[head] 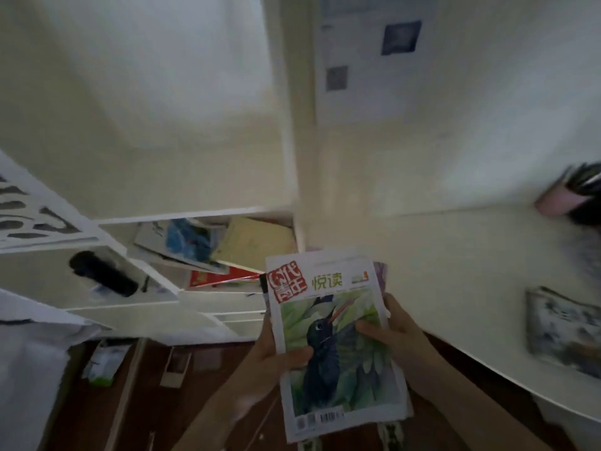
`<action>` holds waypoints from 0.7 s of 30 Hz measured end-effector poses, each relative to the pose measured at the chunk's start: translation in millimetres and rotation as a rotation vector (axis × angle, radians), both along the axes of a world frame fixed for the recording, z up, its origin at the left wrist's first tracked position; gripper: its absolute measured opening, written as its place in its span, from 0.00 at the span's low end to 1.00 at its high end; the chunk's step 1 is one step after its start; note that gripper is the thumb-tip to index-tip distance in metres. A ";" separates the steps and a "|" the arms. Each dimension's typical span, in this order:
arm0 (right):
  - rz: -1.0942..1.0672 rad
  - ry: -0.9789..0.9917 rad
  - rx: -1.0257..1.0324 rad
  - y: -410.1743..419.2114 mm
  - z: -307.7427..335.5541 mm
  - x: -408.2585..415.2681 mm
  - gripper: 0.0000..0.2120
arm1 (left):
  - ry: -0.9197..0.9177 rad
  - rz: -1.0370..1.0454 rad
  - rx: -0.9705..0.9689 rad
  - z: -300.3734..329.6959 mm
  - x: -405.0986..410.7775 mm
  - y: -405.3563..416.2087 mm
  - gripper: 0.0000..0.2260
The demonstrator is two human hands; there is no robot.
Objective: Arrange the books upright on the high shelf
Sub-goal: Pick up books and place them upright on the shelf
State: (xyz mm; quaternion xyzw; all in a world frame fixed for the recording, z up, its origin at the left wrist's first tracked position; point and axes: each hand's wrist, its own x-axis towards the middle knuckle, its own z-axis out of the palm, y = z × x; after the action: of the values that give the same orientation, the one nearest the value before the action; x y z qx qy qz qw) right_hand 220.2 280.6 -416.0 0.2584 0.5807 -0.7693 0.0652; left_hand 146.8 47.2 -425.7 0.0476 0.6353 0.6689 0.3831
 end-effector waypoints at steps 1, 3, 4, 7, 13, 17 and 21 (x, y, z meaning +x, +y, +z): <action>-0.046 0.009 0.031 20.6 -8.1 6.5 0.20 | 0.029 -0.008 0.002 -8.0 -0.4 26.9 0.39; -0.123 0.075 0.119 66.5 -18.3 6.6 0.23 | 0.160 -0.011 -0.017 -24.4 -11.7 84.9 0.36; -0.145 0.119 0.168 90.9 -21.8 2.1 0.25 | 0.232 0.011 -0.033 -31.9 -21.5 114.3 0.33; -0.166 0.209 0.298 162.9 -37.1 -21.1 0.18 | 0.422 0.087 -0.093 -56.1 -58.9 195.6 0.24; -0.183 0.178 0.326 242.7 -104.8 -58.8 0.18 | 0.538 0.127 -0.204 -133.9 -88.7 274.7 0.17; -0.183 0.127 0.323 253.6 -154.3 -59.9 0.13 | 0.534 0.109 -0.263 -170.2 -87.8 284.3 0.16; -0.095 0.187 0.309 265.4 -170.7 -59.9 0.15 | 0.581 0.088 -0.255 -172.9 -88.5 291.8 0.21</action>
State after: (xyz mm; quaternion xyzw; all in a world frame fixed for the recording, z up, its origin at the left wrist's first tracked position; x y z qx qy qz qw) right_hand 160.3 546.0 -586.7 0.2197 0.6827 -0.6937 -0.0659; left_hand 58.3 338.9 -598.6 0.1606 0.7983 0.5582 0.1591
